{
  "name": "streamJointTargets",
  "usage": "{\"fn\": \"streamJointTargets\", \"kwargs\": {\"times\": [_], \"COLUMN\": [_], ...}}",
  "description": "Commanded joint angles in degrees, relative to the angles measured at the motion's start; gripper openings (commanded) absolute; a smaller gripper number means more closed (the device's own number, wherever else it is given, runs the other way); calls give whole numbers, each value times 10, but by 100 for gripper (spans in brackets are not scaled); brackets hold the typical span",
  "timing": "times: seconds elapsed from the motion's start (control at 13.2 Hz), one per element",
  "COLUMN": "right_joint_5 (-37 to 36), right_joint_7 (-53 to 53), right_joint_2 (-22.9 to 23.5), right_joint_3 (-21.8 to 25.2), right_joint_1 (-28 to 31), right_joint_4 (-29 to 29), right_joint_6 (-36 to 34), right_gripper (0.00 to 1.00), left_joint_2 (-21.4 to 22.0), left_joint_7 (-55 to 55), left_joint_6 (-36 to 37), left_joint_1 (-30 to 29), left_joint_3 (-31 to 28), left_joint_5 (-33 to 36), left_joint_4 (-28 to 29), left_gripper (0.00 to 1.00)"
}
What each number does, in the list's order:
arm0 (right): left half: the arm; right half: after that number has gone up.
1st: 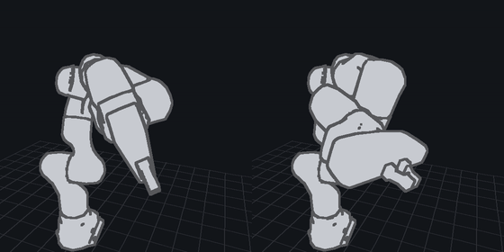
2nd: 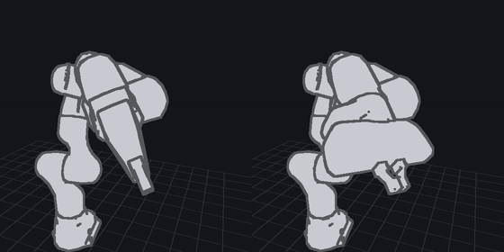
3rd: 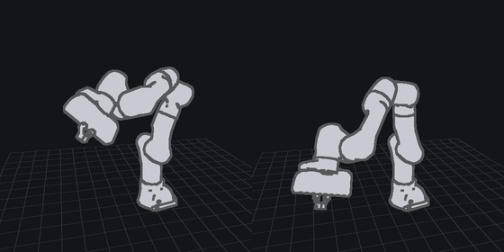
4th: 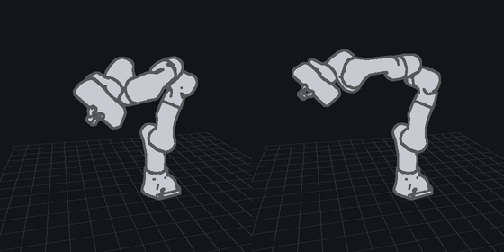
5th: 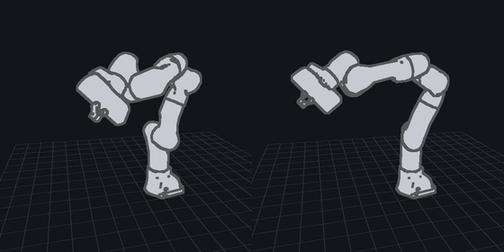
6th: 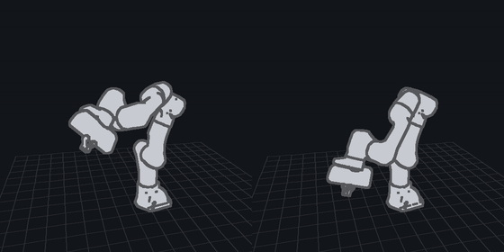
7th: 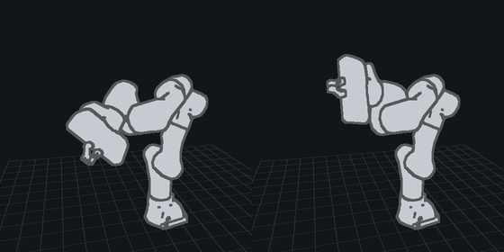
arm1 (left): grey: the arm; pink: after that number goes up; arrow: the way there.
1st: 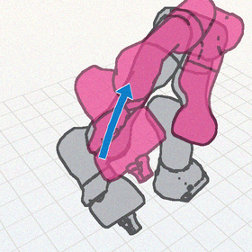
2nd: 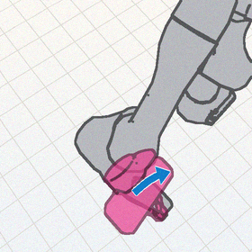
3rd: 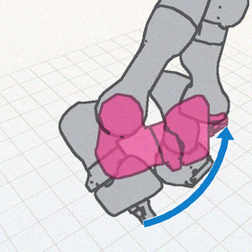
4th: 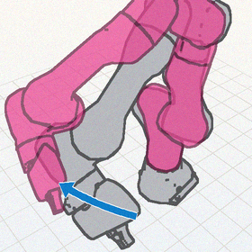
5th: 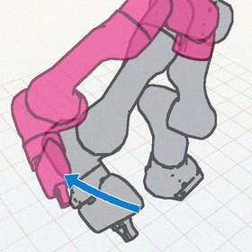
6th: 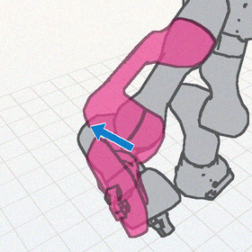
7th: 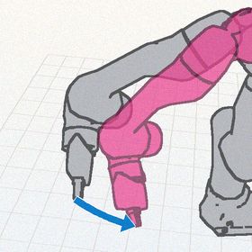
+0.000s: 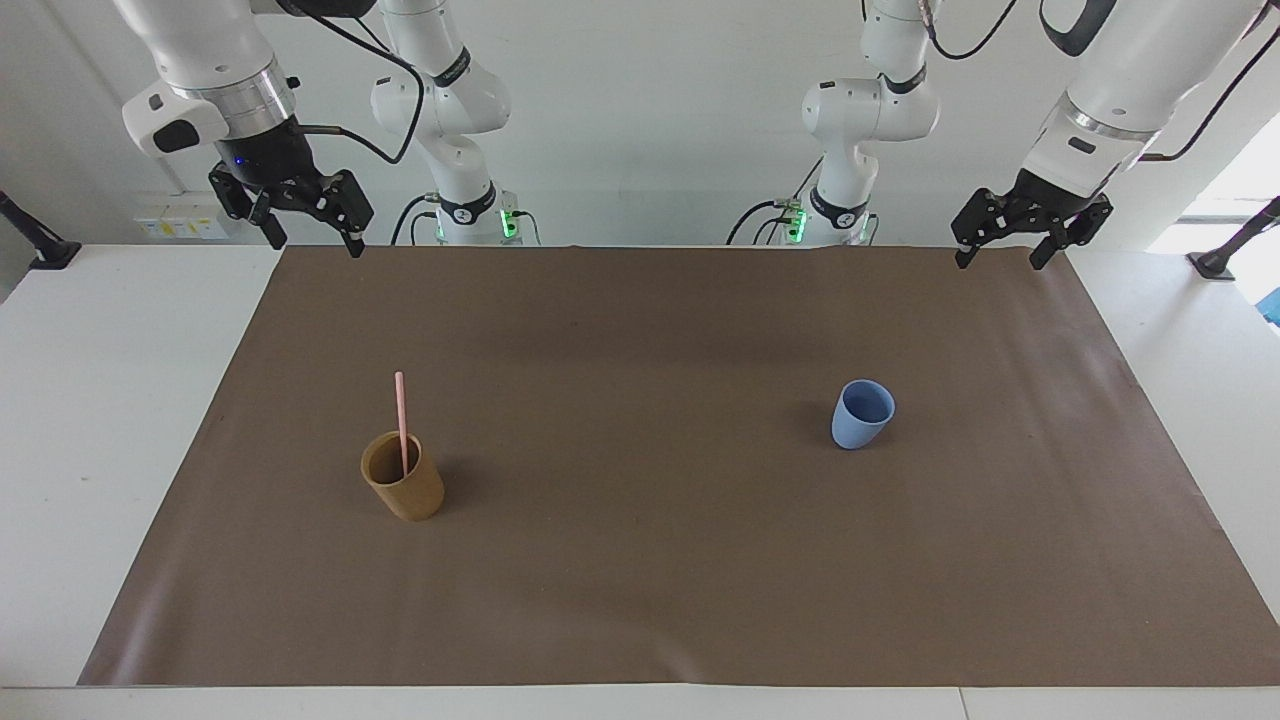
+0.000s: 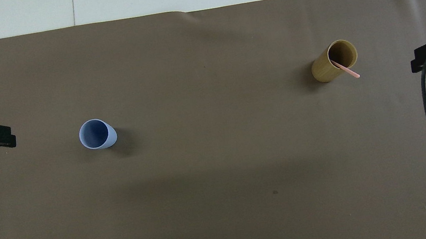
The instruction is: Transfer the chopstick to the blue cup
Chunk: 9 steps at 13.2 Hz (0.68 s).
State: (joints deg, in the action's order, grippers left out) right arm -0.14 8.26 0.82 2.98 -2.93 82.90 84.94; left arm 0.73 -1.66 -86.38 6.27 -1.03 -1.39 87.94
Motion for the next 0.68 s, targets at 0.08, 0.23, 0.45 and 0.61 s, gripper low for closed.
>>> {"fn": "streamJointTargets", "kwargs": {"times": [0.08,0.23,0.45,0.61], "right_joint_5": [-2,-2,-2,-2], "right_joint_7": [-14,-13,-12,-9], "right_joint_2": [1,1,1,0], "right_joint_3": [-3,-3,-4,-5], "right_joint_1": [1,1,0,0], "right_joint_4": [-1,-1,0,1], "right_joint_6": [2,1,0,2], "right_gripper": [100,100,100,100], "left_joint_2": [21,23,19,14], "left_joint_7": [8,6,3,3], "left_joint_6": [-86,-124,-198,-250], "left_joint_1": [-7,-2,0,1], "left_joint_3": [3,4,4,4], "left_joint_5": [-5,-5,-10,-11], "left_joint_4": [99,140,203,245], "left_gripper": [100,100,100,100]}}
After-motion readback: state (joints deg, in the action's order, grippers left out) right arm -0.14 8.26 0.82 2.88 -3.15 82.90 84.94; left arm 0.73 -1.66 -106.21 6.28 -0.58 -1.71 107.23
